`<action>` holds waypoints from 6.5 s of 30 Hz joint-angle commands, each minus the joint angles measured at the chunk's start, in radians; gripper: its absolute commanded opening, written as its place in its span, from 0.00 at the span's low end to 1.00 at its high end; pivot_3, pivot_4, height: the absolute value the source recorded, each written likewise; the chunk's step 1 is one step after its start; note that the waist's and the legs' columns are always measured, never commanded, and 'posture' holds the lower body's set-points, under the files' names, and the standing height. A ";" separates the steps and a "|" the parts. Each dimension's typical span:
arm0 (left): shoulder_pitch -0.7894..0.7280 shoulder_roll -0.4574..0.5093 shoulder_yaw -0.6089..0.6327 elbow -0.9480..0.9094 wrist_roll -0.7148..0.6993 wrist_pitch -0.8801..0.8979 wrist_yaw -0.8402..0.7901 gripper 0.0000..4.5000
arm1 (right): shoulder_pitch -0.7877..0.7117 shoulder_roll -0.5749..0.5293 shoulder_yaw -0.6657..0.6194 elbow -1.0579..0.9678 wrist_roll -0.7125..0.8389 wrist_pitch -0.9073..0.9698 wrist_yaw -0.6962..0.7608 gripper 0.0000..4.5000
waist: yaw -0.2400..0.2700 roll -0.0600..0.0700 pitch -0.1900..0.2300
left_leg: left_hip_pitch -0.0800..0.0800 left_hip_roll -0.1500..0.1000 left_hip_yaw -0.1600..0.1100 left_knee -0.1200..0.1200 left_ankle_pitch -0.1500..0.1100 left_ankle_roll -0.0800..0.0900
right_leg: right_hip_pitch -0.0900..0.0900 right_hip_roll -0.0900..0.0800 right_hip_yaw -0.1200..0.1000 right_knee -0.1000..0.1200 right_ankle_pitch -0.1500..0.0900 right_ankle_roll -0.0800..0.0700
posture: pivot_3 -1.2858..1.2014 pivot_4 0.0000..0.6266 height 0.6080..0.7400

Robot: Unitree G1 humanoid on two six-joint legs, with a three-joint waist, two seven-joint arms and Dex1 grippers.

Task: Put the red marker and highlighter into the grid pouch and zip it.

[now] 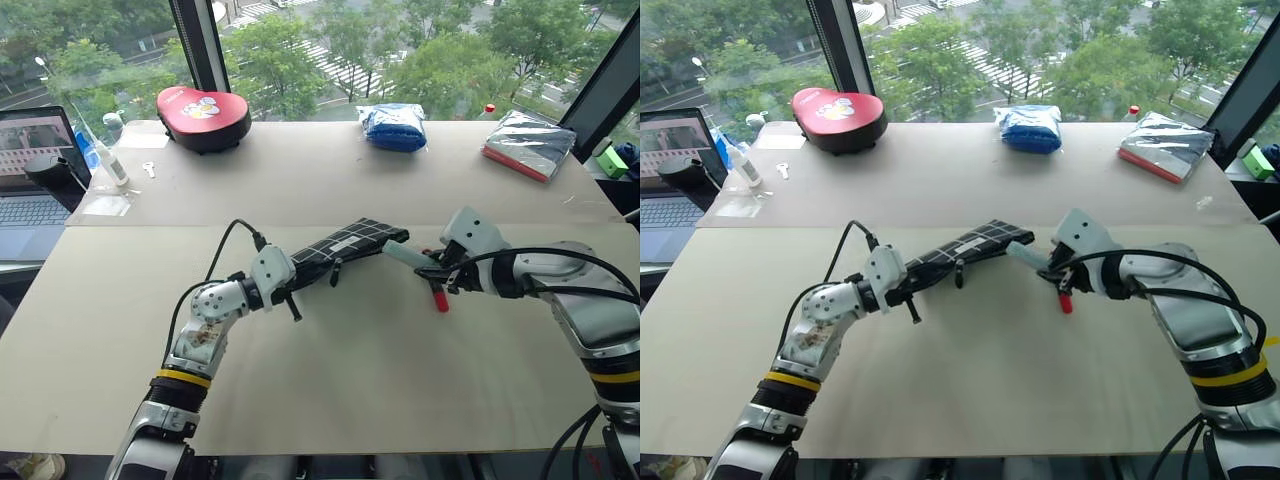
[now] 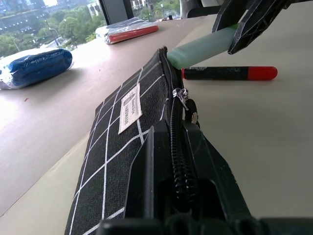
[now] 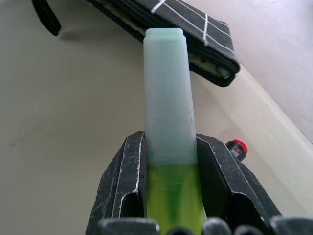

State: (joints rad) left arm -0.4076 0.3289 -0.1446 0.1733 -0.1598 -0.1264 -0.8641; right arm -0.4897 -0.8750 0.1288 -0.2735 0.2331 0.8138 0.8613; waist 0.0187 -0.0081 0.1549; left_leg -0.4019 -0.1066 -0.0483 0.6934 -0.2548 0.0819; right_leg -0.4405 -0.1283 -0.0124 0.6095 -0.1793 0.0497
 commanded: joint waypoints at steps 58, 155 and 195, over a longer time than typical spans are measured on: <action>-0.028 -0.017 0.009 0.010 -0.011 -0.028 -0.015 0.00 | -0.067 0.062 -0.136 0.026 0.196 -0.222 0.163 0.88 | -0.003 0.000 0.000 | -0.001 0.000 -0.001 0.000 0.002 -0.003 | -0.001 0.001 0.000 0.000 0.000 0.000 | 0.52 0.24 1.00; -0.042 -0.028 -0.007 0.015 -0.004 -0.024 -0.001 0.00 | -0.076 0.045 0.156 0.178 -0.570 -0.927 -0.103 0.11 | -0.008 0.000 0.000 | 0.002 0.000 0.001 0.001 0.001 -0.003 | 0.000 0.002 0.001 0.001 0.000 0.000 | 0.52 0.24 1.00; -0.057 -0.037 -0.012 0.021 -0.007 -0.019 0.003 0.00 | -0.169 0.132 0.033 0.305 -0.518 -1.069 -0.139 0.68 | -0.008 0.000 0.000 | 0.002 0.000 0.000 0.000 0.002 -0.004 | 0.000 0.003 0.002 0.001 0.001 -0.001 | 0.52 0.24 1.00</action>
State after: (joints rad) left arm -0.4423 0.2956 -0.1568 0.2113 -0.1588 -0.1324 -0.8577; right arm -0.6513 -0.7507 0.2002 0.0906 -0.3287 -0.2913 0.7207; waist 0.0107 -0.0080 0.1548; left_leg -0.4003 -0.1064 -0.0478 0.6935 -0.2531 0.0777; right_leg -0.4408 -0.1254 -0.0105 0.6110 -0.1788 0.0491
